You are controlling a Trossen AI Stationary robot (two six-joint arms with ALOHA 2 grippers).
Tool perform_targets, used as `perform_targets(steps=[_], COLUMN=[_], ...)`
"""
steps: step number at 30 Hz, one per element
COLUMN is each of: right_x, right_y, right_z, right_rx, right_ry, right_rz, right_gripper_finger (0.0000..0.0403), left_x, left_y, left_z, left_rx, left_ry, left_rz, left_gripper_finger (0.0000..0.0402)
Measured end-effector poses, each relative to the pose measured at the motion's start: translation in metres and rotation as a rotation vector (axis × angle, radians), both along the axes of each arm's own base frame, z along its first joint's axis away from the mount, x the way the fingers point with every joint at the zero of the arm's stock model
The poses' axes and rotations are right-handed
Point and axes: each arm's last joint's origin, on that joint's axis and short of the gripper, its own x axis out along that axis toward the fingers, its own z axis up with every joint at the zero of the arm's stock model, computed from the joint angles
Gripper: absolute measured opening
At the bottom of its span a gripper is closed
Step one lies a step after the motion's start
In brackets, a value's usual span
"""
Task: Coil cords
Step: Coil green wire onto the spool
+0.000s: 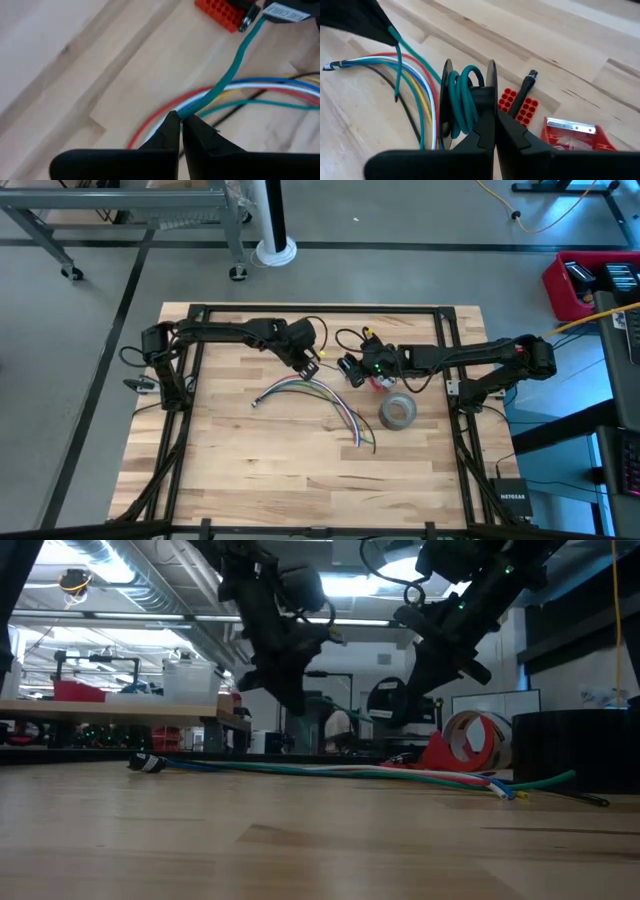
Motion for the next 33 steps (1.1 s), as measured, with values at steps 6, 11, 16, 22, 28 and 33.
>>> perform_targets(steps=[6, 11, 16, 22, 28, 33], right_x=[0.002, 0.004, 0.003, 0.002, -0.001, -0.002], right_y=[0.001, 0.003, 0.003, 0.003, 0.002, 0.001], right_z=[0.001, 0.002, 0.001, 0.000, -0.002, -0.002], right_rx=[0.029, 0.072, 0.080, 0.067, 0.019, -0.012], right_ry=[-0.022, -0.048, -0.033, -0.016, 0.032, 0.041], right_rz=[0.029, 0.074, 0.093, 0.101, 0.079, 0.053], right_gripper_finger=[0.0004, 0.0004, 0.0004, 0.0004, 0.0004, 0.0004], left_x=[-0.010, -0.015, -0.015, -0.009, -0.002, 0.009], left_y=[0.023, 0.040, 0.054, 0.058, 0.057, 0.051], left_z=[0.000, 0.001, 0.006, 0.012, 0.019, 0.027], left_rx=[-0.108, -0.147, -0.285, -0.404, -0.494, -0.510], left_ry=[-0.016, -0.056, -0.182, -0.301, -0.396, -0.485], left_rz=[0.051, 0.098, 0.116, 0.125, 0.123, 0.118], left_gripper_finger=[0.0000, 0.0000, 0.0000, 0.0000, 0.0000, 0.0000])
